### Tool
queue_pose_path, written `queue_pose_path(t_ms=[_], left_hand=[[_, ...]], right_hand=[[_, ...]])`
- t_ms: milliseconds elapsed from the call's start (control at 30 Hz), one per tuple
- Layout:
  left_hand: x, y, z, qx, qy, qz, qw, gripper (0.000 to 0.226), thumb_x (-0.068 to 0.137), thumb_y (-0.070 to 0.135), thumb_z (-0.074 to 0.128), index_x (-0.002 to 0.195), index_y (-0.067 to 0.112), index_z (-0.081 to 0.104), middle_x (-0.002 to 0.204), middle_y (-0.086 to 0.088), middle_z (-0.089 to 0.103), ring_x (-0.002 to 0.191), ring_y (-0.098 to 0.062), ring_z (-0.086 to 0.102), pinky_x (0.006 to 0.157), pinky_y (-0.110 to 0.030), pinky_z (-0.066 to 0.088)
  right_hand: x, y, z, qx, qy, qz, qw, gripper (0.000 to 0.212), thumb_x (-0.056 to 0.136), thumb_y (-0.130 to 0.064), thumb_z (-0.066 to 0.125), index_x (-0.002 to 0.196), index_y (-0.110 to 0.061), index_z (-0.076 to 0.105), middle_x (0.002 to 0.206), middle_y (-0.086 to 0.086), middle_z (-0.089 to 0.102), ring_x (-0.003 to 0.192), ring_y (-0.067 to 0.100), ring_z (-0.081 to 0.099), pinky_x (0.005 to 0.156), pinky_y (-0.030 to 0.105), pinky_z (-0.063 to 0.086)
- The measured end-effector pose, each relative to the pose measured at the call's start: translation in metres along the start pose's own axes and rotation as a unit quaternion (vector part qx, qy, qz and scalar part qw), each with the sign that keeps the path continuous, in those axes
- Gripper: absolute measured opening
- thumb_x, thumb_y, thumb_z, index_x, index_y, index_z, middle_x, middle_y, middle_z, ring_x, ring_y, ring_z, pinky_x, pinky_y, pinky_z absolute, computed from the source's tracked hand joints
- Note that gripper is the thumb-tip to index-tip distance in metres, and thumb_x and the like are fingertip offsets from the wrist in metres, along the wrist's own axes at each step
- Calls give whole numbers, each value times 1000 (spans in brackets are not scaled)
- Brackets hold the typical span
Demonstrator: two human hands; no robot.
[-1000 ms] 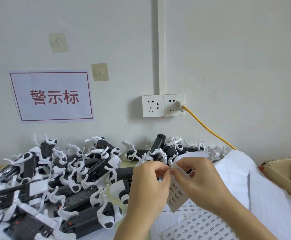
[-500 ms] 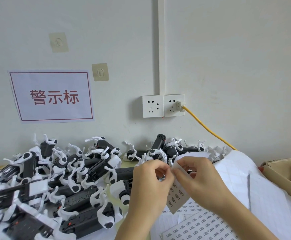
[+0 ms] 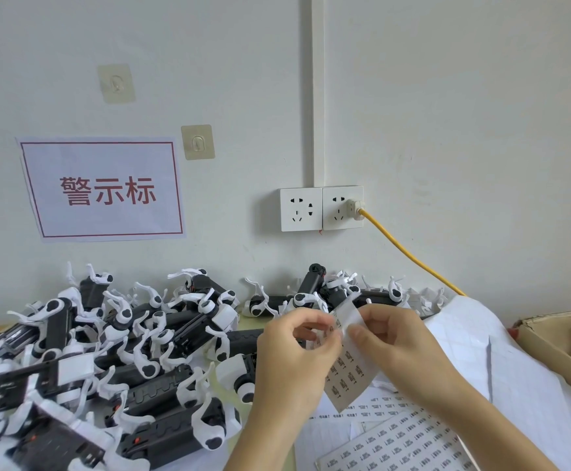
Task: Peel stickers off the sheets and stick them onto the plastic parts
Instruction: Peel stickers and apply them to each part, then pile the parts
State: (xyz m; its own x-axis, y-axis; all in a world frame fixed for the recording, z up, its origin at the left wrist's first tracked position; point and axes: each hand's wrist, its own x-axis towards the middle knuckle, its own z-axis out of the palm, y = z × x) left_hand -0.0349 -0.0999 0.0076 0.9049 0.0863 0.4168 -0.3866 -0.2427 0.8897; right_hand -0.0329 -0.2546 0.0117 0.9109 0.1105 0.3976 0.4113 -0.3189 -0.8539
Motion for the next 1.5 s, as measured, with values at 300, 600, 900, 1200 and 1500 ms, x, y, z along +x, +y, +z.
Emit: queue_pose_path(t_ms=[300,600,900,1200,1500], left_hand=[[-1,-1,1,-1,-2,17,1000,15,77,31,86,83,33,72,89,7,71,84,-17,69,77,-40,57],[-2,-1,3,18,18,61,998,15,80,21,82,86,30,72,89,12,70,84,-11,68,78,-38,57],[0,-4,4,179,66,239,952,11,81,13,80,84,23,76,84,17,66,90,-8,58,81,-17,43],[2,-10,4,298,42,312,901,10,83,7,74,72,9,73,69,4,62,75,-18,58,62,-34,52],[0,-6,4,298,29,287,910,15,74,3,79,65,7,69,64,1,60,73,-21,57,58,-34,50]], right_hand=[[1,0,0,29,-4,22,999,33,84,-33,64,83,0,67,79,21,69,69,24,66,66,41,45],[2,0,-1,32,-3,24,999,21,95,-10,60,81,-16,76,83,5,77,78,21,75,70,37,56],[3,-1,3,-5,31,29,999,21,94,-17,63,76,-7,71,77,13,72,65,23,66,67,47,54],[0,-3,7,-42,26,-3,999,26,91,-12,61,65,-10,68,56,-4,59,53,1,49,53,16,39],[-4,-14,6,-51,6,-10,999,43,90,-11,61,52,-29,65,48,-14,56,45,-2,43,47,10,34]])
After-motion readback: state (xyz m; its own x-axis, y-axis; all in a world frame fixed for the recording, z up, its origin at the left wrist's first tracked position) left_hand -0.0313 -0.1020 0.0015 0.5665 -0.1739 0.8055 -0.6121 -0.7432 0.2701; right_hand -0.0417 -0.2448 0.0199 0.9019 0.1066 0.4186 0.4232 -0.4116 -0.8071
